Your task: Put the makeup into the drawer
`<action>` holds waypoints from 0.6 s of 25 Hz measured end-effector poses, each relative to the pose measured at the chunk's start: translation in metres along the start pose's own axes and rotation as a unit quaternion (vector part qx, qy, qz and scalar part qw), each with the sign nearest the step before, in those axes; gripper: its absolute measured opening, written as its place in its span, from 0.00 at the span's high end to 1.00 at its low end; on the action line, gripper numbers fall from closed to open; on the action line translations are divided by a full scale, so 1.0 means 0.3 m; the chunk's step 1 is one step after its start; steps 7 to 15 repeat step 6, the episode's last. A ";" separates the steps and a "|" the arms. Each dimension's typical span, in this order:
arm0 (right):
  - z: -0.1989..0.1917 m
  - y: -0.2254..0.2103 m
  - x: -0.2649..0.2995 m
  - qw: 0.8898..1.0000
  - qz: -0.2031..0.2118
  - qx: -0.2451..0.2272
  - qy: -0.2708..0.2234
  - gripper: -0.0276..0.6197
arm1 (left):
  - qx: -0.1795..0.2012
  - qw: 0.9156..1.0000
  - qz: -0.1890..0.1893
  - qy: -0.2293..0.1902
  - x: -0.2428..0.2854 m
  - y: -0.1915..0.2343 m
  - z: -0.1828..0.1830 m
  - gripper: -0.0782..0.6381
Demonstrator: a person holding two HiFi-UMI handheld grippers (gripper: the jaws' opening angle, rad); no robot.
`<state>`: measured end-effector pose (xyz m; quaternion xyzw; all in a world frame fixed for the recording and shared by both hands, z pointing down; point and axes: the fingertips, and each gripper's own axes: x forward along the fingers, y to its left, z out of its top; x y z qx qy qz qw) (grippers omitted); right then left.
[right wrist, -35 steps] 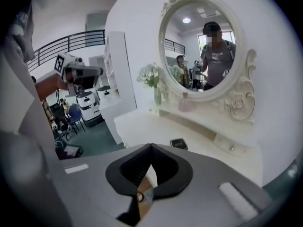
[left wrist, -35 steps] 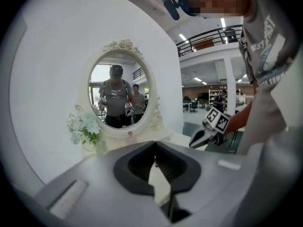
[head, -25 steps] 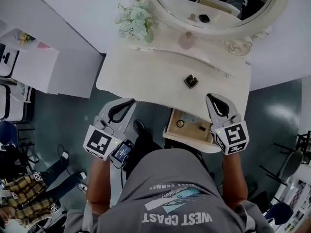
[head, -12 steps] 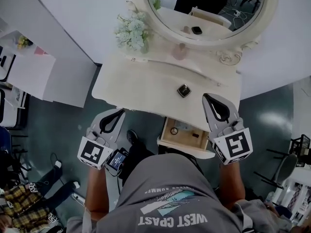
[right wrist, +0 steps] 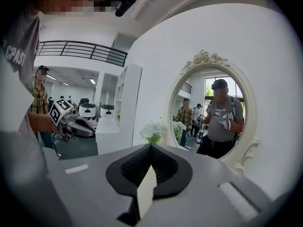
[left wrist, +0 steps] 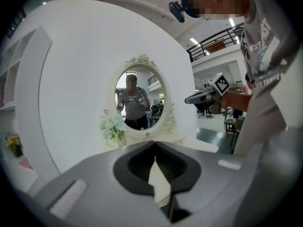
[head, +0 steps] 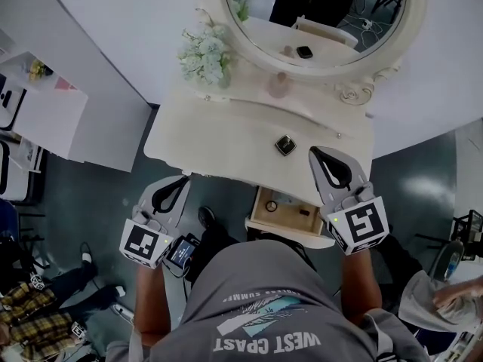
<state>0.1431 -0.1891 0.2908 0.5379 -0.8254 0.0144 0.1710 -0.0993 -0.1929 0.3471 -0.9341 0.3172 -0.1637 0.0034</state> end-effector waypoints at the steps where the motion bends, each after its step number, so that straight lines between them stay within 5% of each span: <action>1: -0.008 -0.003 -0.005 1.000 0.000 0.002 0.000 0.96 | 0.000 1.000 0.000 0.001 0.004 -0.008 -0.001 0.89; 15: -0.019 -0.014 -0.019 1.000 0.003 0.000 0.006 0.96 | 0.000 1.000 0.000 0.006 0.015 -0.024 0.013 0.89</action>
